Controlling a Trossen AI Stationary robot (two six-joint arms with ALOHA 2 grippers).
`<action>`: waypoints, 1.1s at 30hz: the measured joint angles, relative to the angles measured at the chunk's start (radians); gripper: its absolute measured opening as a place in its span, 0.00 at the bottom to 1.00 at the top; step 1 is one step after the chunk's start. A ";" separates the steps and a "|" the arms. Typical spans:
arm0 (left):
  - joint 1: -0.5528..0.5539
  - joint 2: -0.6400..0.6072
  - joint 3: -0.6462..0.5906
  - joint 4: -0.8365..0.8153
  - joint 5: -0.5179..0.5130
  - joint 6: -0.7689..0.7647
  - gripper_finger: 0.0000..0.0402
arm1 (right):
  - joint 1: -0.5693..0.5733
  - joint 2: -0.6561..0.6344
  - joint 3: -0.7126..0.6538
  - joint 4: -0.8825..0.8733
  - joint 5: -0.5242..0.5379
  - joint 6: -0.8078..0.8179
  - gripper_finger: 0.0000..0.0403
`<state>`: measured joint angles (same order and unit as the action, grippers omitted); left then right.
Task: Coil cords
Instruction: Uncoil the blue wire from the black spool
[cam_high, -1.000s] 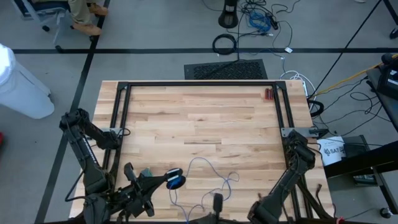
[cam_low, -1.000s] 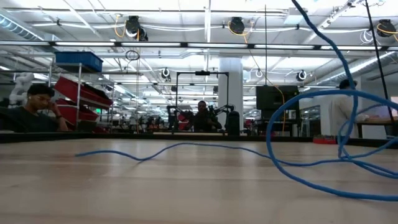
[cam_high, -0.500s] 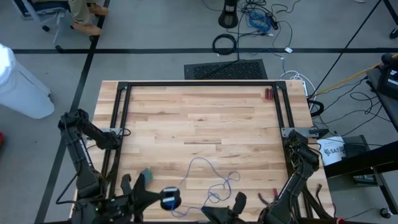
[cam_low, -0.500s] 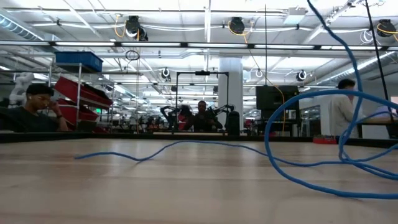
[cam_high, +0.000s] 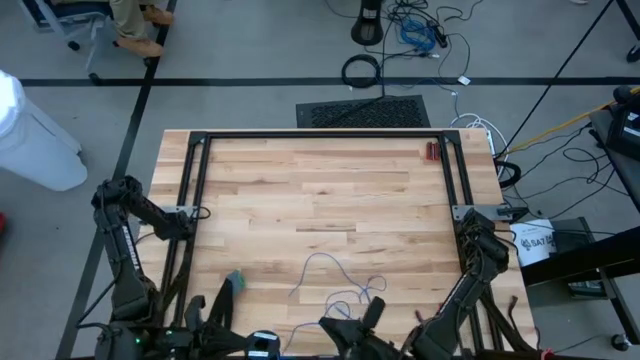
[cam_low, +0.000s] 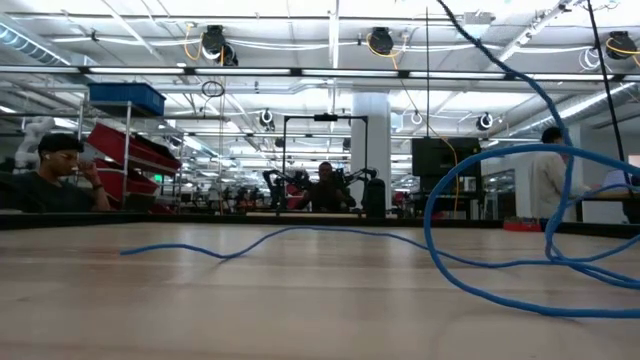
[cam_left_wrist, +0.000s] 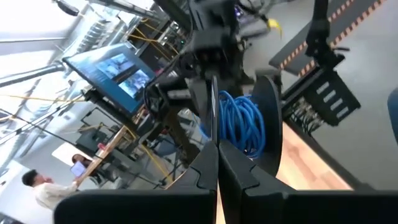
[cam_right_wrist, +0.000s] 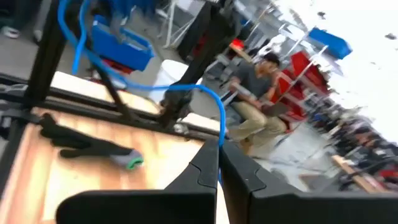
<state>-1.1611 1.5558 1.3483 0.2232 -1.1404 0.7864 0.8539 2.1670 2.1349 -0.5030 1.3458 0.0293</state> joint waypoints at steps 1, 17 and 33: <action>0.000 0.000 0.000 0.014 0.003 0.006 0.00 | -0.009 0.000 0.000 -0.034 -0.030 0.044 0.00; 0.000 0.000 0.002 0.087 0.030 0.016 0.00 | -0.128 0.000 0.000 -0.359 -0.385 0.457 0.00; 0.022 0.000 0.002 0.084 -0.095 0.016 0.00 | -0.096 0.001 0.000 -0.243 -0.327 0.362 0.19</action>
<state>-1.1386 1.5555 1.3499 0.3070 -1.2356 0.8021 0.7578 2.1677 2.1345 -0.7461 1.0187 0.3913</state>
